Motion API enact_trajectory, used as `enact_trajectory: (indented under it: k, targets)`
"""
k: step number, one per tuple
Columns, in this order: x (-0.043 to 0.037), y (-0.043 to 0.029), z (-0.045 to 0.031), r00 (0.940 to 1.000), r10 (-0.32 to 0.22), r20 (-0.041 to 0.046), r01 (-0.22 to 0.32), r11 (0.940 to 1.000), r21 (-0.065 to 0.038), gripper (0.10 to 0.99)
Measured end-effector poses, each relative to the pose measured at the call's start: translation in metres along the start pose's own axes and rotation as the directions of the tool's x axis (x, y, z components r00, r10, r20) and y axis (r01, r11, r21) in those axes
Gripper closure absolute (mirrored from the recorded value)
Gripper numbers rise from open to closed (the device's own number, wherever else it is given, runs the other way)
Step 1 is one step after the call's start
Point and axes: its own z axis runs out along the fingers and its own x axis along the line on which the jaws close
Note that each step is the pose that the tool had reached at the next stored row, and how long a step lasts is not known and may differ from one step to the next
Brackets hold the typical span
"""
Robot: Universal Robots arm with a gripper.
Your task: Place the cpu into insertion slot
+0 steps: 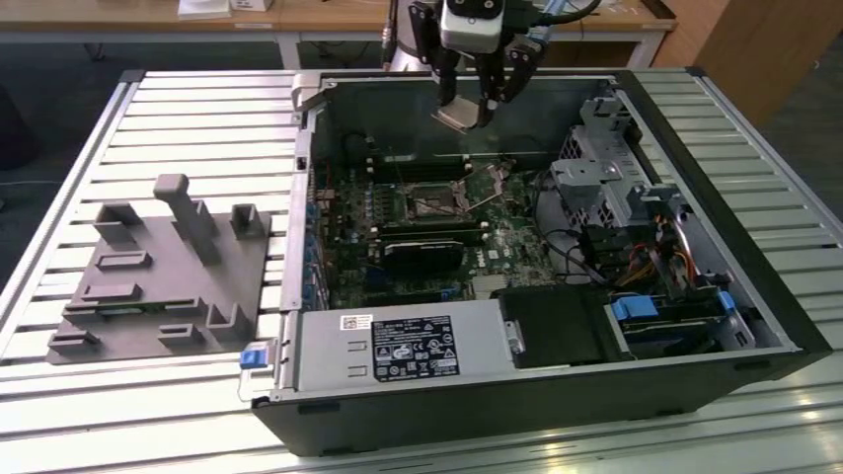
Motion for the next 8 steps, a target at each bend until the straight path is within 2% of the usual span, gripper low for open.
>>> enact_trajectory:
  k: [8]
  targets:
    - [0.0000, -0.0001, 0.0017, 0.9966, 0.081, 0.0102, -0.081, 0.9966, 0.010, 0.549]
